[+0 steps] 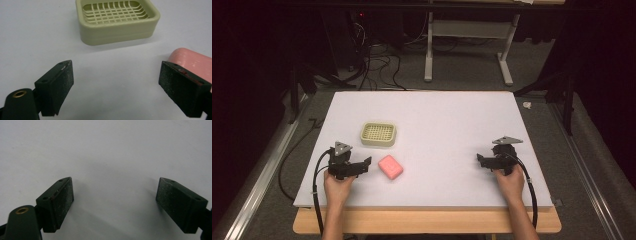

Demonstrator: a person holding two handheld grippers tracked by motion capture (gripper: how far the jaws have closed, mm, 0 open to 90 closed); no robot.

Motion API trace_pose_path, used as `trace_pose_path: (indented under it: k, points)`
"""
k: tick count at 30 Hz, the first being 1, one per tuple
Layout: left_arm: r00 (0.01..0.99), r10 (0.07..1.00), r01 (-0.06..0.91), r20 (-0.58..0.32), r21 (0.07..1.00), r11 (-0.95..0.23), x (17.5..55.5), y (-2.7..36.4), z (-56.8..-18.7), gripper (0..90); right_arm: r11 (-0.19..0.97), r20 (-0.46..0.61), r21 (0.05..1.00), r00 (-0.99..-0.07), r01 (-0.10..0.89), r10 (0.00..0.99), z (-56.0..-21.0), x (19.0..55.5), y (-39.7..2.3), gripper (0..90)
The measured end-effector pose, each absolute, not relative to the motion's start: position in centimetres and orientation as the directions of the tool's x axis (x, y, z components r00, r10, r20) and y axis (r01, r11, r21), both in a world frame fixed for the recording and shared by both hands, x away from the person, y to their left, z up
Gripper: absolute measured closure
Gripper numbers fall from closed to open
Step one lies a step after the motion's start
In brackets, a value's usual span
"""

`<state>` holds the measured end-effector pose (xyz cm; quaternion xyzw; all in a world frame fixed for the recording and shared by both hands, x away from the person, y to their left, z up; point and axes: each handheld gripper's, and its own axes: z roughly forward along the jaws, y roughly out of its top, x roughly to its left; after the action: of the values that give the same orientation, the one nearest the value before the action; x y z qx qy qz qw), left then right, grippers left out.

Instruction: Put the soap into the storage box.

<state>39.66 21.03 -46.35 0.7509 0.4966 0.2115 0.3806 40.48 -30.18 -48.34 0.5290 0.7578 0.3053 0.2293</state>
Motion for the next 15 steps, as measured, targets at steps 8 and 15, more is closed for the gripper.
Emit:
trace_pose_path:
  k: [8, 15]
  points:
    - [0.461, 0.885, 0.565, -0.07, 0.791, -0.232, 38.7, 20.3, -45.6, 12.9, 0.255, -0.026, 0.706, -0.336, 0.661, 0.942, -48.3, 40.5, -30.2, 15.2]
    - [0.498, 0.864, 0.552, -0.071, 0.794, -0.253, 38.0, 19.6, -45.3, 11.7, 0.253, -0.025, 0.705, -0.334, 0.662, 0.942, -48.3, 40.5, -30.2, 15.2]
